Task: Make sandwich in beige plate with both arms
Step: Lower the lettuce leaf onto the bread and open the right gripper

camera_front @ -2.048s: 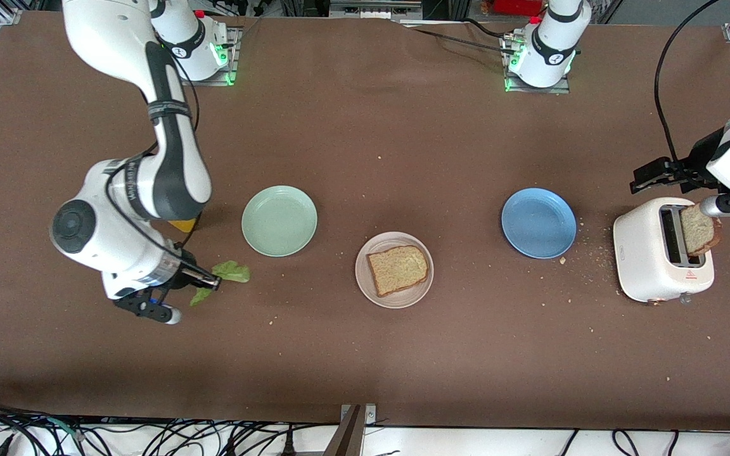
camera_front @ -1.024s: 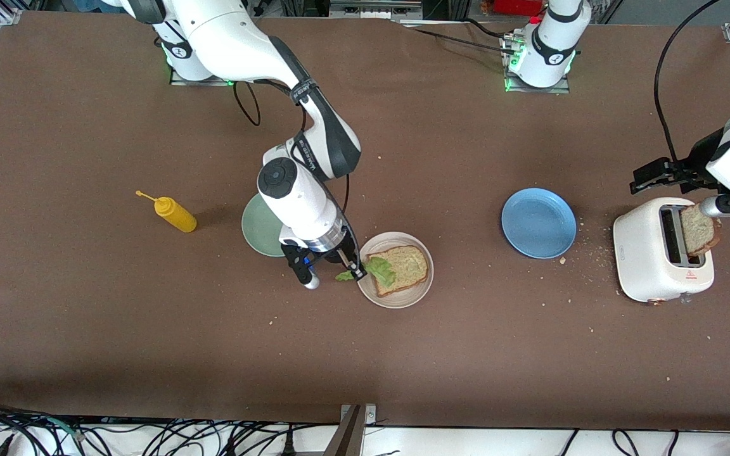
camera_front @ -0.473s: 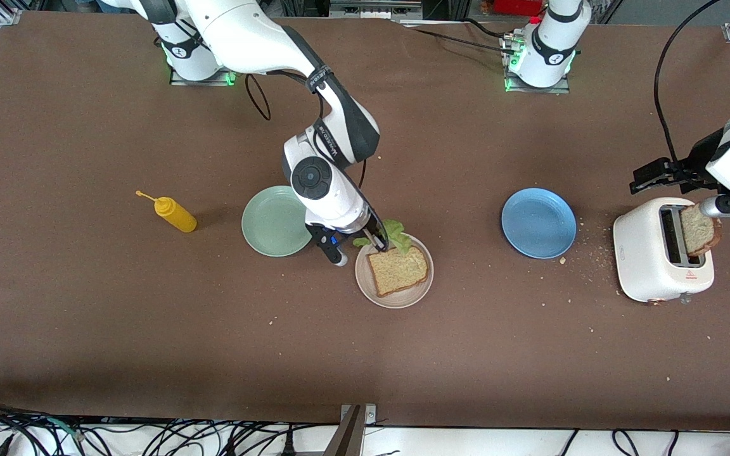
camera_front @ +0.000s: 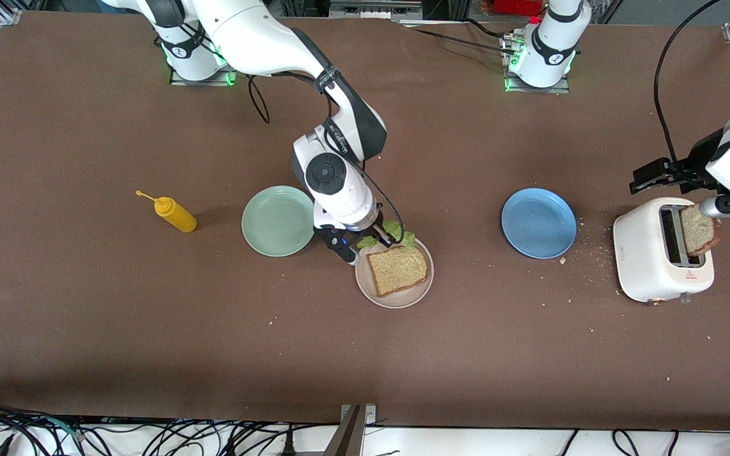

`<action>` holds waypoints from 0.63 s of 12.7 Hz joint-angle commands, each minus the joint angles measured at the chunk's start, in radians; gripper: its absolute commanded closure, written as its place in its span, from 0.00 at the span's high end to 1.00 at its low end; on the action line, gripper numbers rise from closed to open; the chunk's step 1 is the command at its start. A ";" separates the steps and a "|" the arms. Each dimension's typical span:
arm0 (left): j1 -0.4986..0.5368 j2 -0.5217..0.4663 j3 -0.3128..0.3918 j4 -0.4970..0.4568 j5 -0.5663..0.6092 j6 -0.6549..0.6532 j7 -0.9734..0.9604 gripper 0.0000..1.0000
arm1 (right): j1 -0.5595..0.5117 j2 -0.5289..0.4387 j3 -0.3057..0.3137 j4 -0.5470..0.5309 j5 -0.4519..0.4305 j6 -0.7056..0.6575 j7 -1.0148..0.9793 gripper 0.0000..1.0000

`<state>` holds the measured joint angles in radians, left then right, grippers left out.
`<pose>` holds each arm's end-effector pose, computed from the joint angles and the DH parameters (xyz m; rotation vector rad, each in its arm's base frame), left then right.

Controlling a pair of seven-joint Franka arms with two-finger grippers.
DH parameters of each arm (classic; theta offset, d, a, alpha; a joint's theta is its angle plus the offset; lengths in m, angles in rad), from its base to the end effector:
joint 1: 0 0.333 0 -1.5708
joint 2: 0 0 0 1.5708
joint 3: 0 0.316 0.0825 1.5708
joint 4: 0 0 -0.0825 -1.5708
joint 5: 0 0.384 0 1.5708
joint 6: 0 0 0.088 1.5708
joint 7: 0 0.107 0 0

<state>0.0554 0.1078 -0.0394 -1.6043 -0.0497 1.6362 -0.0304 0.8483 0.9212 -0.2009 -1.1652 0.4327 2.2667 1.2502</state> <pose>0.5874 0.0054 0.5527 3.0852 0.0796 -0.1177 0.5869 0.5197 0.2603 -2.6591 1.0536 0.0765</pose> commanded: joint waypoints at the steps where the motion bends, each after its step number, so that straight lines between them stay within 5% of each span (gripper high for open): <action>1: -0.006 0.003 0.001 0.009 0.028 0.002 0.003 1.00 | -0.005 0.054 0.003 0.056 -0.014 0.045 -0.009 0.00; 5: -0.008 0.003 0.001 0.009 0.028 0.002 0.003 1.00 | -0.005 0.057 0.008 0.058 -0.014 0.048 -0.008 0.00; 8: -0.008 0.003 0.001 0.009 0.028 0.002 0.003 1.00 | -0.005 0.058 0.012 0.058 -0.014 0.050 -0.008 0.28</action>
<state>0.0547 0.1082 -0.0394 -1.6043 -0.0497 1.6362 -0.0304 0.8495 0.9549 -0.1973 -1.1511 0.4327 2.3167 1.2445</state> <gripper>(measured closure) 0.000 0.912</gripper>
